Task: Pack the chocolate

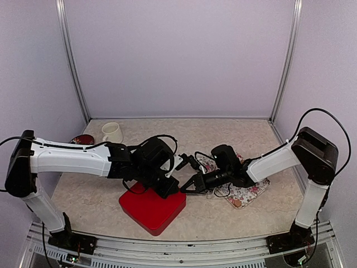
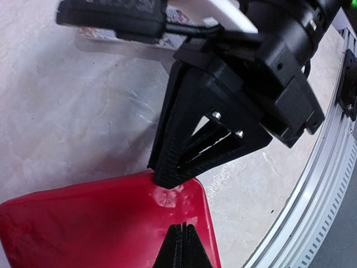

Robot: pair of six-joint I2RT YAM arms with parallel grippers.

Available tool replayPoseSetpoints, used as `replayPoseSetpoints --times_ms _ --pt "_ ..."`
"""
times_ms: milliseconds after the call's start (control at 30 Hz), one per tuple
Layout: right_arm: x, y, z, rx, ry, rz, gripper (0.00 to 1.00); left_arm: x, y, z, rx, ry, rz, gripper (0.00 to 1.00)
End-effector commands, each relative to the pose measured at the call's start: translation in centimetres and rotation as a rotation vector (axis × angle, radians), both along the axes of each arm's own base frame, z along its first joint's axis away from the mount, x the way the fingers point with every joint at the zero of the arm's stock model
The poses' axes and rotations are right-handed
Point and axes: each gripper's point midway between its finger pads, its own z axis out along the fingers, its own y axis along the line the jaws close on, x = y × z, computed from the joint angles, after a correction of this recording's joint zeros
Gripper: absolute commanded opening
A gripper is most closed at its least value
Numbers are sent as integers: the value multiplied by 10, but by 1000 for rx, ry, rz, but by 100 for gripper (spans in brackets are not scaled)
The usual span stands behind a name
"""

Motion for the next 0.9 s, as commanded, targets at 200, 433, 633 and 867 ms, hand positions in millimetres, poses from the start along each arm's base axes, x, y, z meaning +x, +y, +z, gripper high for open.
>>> replayPoseSetpoints --times_ms 200,433,633,867 --pt "-33 -22 -68 -133 161 24 0 -40 -3 -86 164 110 -113 0" --pt "-30 -19 -65 -127 141 25 0 -8 -6 -11 69 -4 -43 0" --pt "-28 -19 -65 -134 130 24 0 5 -4 41 -8 -70 2 0" --pt "-27 -19 -71 -145 131 24 0 -13 -7 -8 50 4 -50 0"
